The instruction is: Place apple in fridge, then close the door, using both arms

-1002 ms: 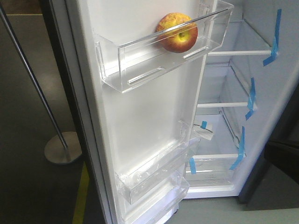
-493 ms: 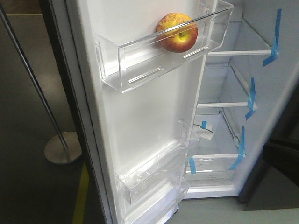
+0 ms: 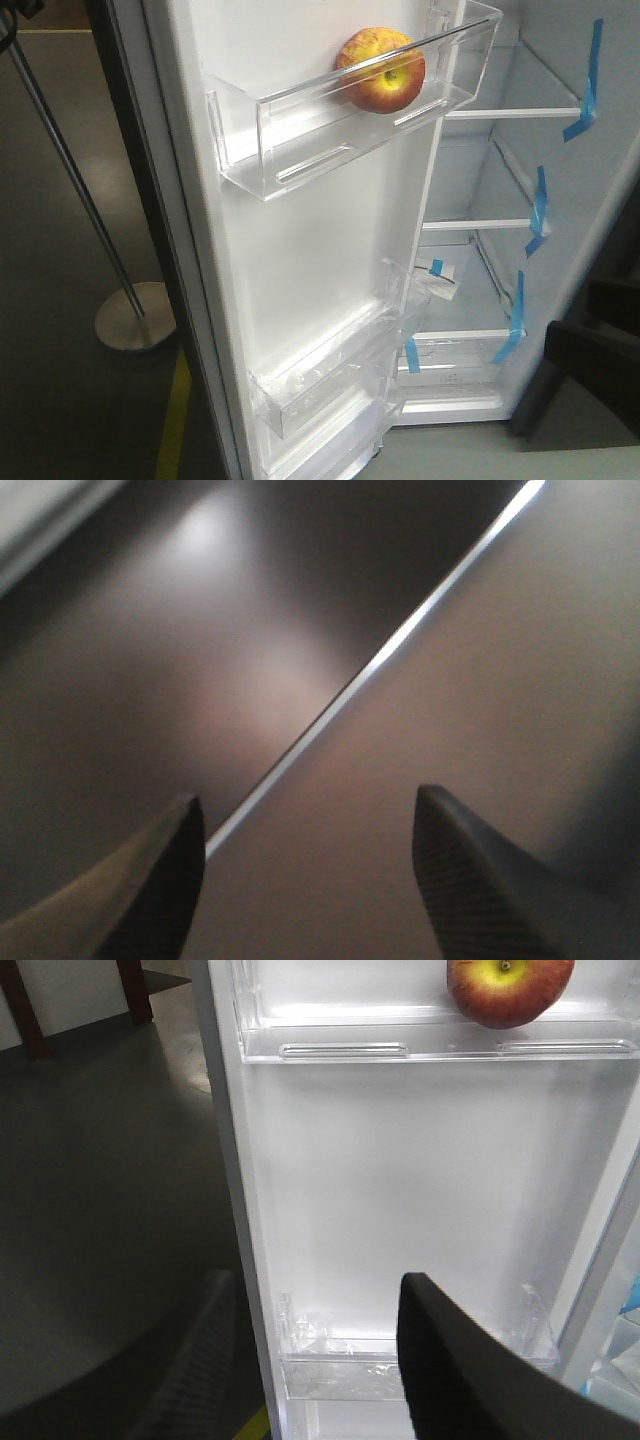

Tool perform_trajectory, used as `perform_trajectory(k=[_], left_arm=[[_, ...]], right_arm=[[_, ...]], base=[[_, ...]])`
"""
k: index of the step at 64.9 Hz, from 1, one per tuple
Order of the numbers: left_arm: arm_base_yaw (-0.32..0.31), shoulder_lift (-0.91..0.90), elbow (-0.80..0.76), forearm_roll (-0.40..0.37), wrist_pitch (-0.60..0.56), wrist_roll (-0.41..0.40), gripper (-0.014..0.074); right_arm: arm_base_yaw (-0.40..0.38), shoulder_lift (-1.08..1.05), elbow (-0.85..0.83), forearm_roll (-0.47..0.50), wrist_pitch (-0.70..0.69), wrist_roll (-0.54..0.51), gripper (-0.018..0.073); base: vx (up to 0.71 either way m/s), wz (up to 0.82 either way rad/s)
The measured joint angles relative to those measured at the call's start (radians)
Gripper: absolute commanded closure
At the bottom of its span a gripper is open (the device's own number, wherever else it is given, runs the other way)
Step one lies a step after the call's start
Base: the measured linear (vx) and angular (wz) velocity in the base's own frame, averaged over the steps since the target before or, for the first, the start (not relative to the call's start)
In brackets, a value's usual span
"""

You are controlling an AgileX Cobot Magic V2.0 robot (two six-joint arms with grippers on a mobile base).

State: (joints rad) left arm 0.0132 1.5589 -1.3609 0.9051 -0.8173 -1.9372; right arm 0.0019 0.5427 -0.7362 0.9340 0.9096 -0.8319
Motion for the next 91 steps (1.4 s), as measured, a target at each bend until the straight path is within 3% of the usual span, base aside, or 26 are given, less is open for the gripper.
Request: perform_trajectory(k=[23,42,51,66,91], left_arm=[[-0.106,0.010,-0.001,0.026,-0.043,-0.019,0.0150],[-0.346,0.010,-0.006,0.136,-0.082,-0.013,0.0171],[-0.428,0.010,-0.006,0.198,-0.110,-0.002,0.0202],[-0.408,0.010,-0.006,0.243,-0.094,0.076,0.0271],[-0.323,-0.046,-0.006,0.388,-0.007,0.094,0.0379]], right_arm=[[0.000,0.000,0.000,0.078,0.000,0.000,0.0181],[0.000,0.000,0.000,0.083,-0.001,0.000,0.0181],[0.000,0.000,0.000,0.098,0.000,0.000,0.0181],[0.000,0.000,0.000,0.103,-0.037,-0.021,0.0181],[0.000,0.212,-0.079,-0.042,-0.427,-0.027,0.0141]], base=[[0.00,0.00],[0.00,0.00],[0.00,0.00],[0.00,0.00],[0.00,0.00]])
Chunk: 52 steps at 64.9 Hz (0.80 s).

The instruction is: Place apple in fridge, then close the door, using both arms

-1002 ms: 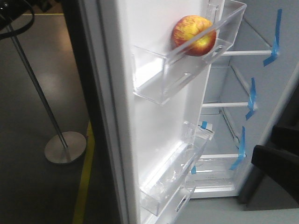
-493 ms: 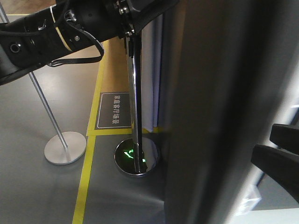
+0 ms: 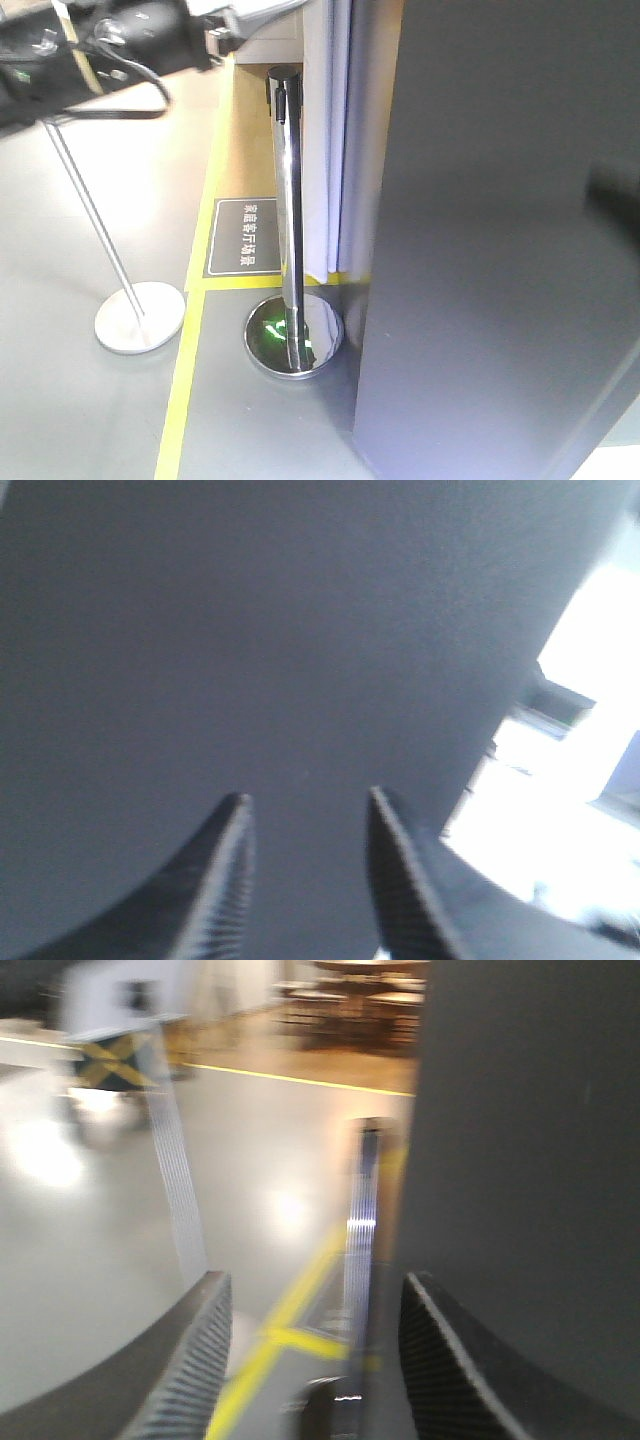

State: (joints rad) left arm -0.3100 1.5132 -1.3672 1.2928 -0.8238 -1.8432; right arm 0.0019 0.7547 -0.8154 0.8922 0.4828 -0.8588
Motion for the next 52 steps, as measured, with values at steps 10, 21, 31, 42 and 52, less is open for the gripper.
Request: perform_trajectory(k=[10,21,31,42,52], left_arm=[[0.001,-0.027,0.000,0.058,0.019,0.000,0.0377],[0.001,-0.046,0.000,0.089,0.063,0.000,0.0377],[0.001,-0.049,0.000,0.095,0.083,0.000,0.0377],[0.001,-0.049,0.000,0.096,0.085,0.000,0.0377],[0.001,-0.049,0.000,0.097,0.085,0.000,0.0377]], right_arm=[[0.000,0.176,-0.093,-0.056,-0.191,0.001,0.0099],[0.000,0.345,-0.185,-0.060,-0.303,0.001,0.0100],[0.000,0.466,-0.269,-0.060,-0.371,0.001,0.0100],[0.000,0.593,-0.365,-0.059,-0.411,0.001,0.0100],[0.000,0.692,-0.432,-0.059,-0.443,-0.009,0.0100]], base=[[0.00,0.00],[0.00,0.00],[0.00,0.00],[0.00,0.00],[0.00,0.00]])
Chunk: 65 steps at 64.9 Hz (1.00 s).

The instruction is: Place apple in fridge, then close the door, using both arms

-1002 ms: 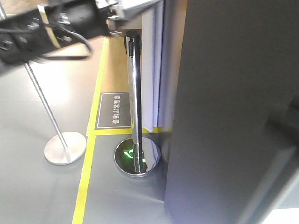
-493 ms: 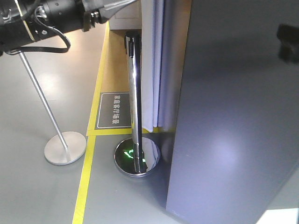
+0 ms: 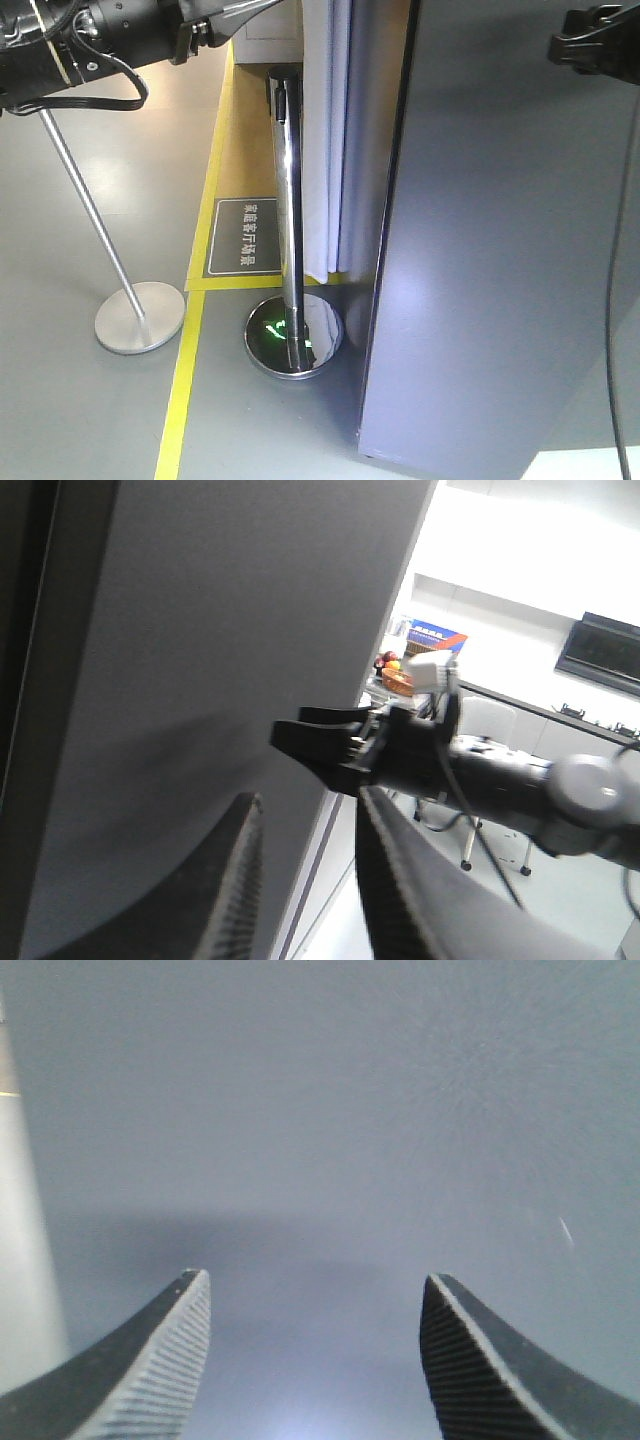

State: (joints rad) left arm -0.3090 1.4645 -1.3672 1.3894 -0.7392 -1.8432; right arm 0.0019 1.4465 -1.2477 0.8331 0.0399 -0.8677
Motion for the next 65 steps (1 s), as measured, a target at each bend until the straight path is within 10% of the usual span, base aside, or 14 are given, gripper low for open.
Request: perform_trajectory(k=[65], left_arm=[[0.000,0.000,0.000,0.004,0.045,0.000,0.0377]], right_arm=[[-0.021,0.319,-0.367,0.008,0.077,-0.012,0.0102]], base=[[0.00,0.00]])
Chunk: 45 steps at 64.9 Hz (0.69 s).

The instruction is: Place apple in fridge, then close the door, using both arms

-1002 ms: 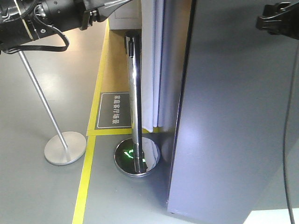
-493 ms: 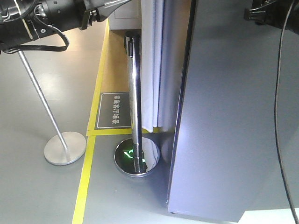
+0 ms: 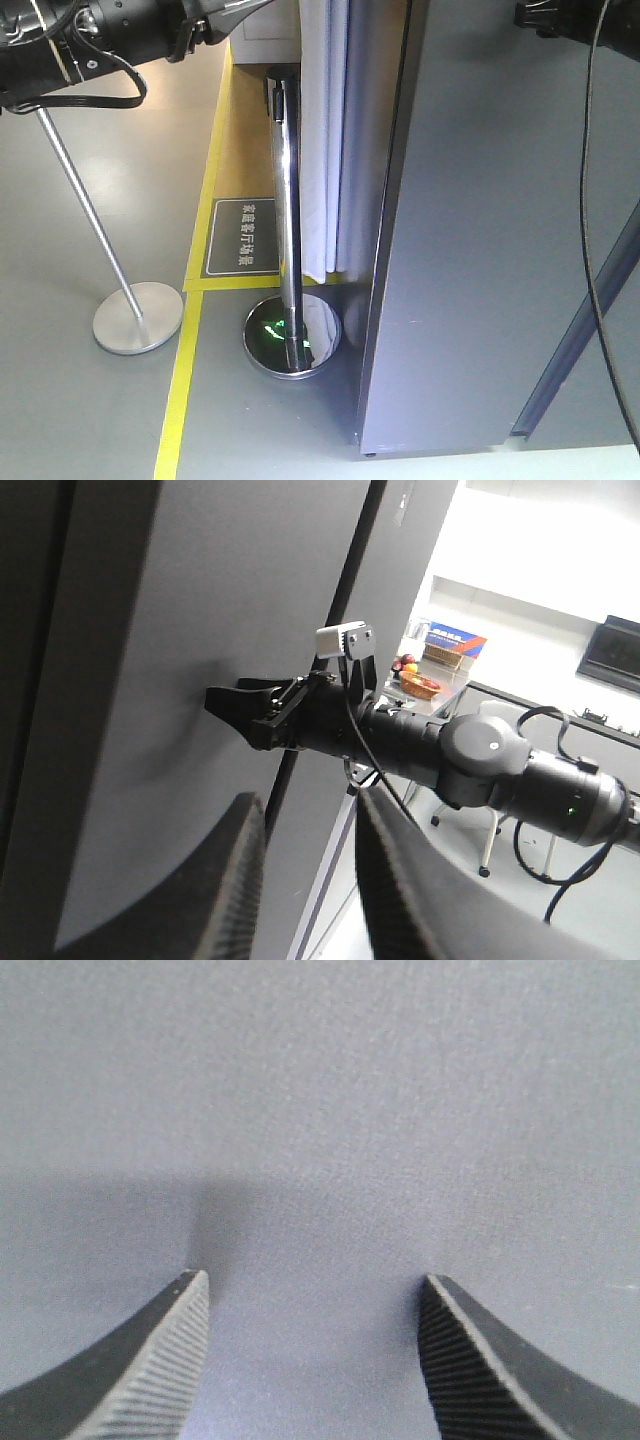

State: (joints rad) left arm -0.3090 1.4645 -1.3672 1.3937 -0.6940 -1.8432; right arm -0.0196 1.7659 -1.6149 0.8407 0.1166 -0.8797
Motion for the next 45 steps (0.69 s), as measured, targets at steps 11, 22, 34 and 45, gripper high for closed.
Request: perform_trajectory(k=[11,22,34,45], left_arm=[[0.000,0.000,0.000,0.017,0.048,0.000,0.0377],[0.000,0.000,0.000,0.022,0.114,0.000,0.0377],[0.000,-0.023,0.000,0.119,0.261,0.002,0.0379],[0.000,-0.097,0.000,0.335,0.388,-0.014,0.0451]], right_arm=[[-0.015,-0.008,-0.013,-0.009,0.047,-0.002,0.0137],[-0.016,-0.072,-0.014,-0.058,0.169,-0.007,0.0272],[-0.001,-0.234,-0.020,-0.072,0.400,-0.008,0.0517],[0.010,-0.355,-0.022,-0.048,0.585,-0.008,0.0568]], base=[[0.00,-0.01],[0.00,0.00],[0.00,0.00],[0.00,0.00]])
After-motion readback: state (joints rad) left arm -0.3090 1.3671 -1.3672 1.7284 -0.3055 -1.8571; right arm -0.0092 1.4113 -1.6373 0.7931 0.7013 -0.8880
